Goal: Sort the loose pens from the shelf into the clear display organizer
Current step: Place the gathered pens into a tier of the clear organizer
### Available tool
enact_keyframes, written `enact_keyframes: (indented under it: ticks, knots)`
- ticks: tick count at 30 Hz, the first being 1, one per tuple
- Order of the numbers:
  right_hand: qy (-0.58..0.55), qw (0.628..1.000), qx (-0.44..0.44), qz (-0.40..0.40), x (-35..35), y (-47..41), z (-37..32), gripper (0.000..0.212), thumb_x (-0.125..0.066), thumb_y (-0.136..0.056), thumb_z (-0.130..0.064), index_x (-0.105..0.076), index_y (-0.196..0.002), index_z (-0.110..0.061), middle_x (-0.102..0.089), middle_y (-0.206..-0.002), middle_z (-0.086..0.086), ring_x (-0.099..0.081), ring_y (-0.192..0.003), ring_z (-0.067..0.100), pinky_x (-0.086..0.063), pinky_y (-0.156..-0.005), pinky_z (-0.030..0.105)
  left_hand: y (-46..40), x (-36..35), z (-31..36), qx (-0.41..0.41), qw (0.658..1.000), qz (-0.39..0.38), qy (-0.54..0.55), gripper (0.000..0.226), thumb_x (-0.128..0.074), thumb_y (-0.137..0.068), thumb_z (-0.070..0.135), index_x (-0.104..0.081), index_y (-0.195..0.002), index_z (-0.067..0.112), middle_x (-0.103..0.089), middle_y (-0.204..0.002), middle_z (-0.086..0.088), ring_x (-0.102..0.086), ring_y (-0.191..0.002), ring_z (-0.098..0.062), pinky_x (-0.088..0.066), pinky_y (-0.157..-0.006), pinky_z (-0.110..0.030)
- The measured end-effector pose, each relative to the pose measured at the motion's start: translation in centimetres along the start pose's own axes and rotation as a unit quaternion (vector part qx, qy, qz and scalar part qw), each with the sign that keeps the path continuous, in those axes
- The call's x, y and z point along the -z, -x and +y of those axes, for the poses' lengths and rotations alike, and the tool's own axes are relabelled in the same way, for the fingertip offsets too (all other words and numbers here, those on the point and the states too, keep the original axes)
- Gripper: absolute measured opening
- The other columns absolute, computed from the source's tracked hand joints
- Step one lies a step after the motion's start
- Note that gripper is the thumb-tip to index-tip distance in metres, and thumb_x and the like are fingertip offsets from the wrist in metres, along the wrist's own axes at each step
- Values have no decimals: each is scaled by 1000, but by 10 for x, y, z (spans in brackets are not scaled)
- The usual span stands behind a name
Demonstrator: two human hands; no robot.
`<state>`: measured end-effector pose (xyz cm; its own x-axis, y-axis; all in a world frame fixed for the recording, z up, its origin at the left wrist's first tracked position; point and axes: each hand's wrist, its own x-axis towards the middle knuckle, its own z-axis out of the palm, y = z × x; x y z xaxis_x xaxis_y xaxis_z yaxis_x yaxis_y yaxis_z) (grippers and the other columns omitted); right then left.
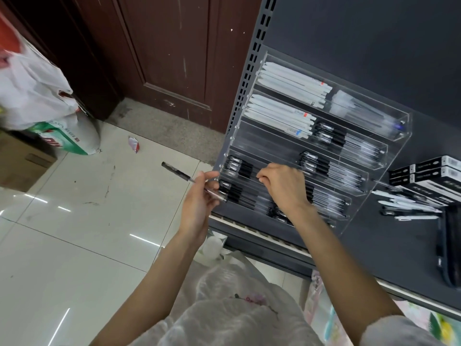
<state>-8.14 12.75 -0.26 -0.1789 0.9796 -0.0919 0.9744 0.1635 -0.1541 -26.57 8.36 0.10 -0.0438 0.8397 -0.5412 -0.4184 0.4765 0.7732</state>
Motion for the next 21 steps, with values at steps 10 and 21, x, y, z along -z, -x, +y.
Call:
enact_keyframes:
  ticks: [10,21]
  knots:
    - [-246,968,12,40,43,54,-34,22,-67,-81,-38,-70,-98,-24,-70,-88,-11,-62,-74,1,-54,-67,23,7,-34,-8,-43,993,-86,-64,37,-45,-95,36,-65,-106,7,-59,-82,-25,-61,-81,-24,-55,-74,-25]
    - [-219,957,-117,150,25,60,44,10,-74,-80,-20,-75,-90,-21,-73,-80,-9,-66,-69,5,-58,-65,32,-24,-12,17,-214,957,101,-167,20,-59,-89,8,-62,-98,25,-62,-82,10,-57,-76,-1,-43,-70,-11]
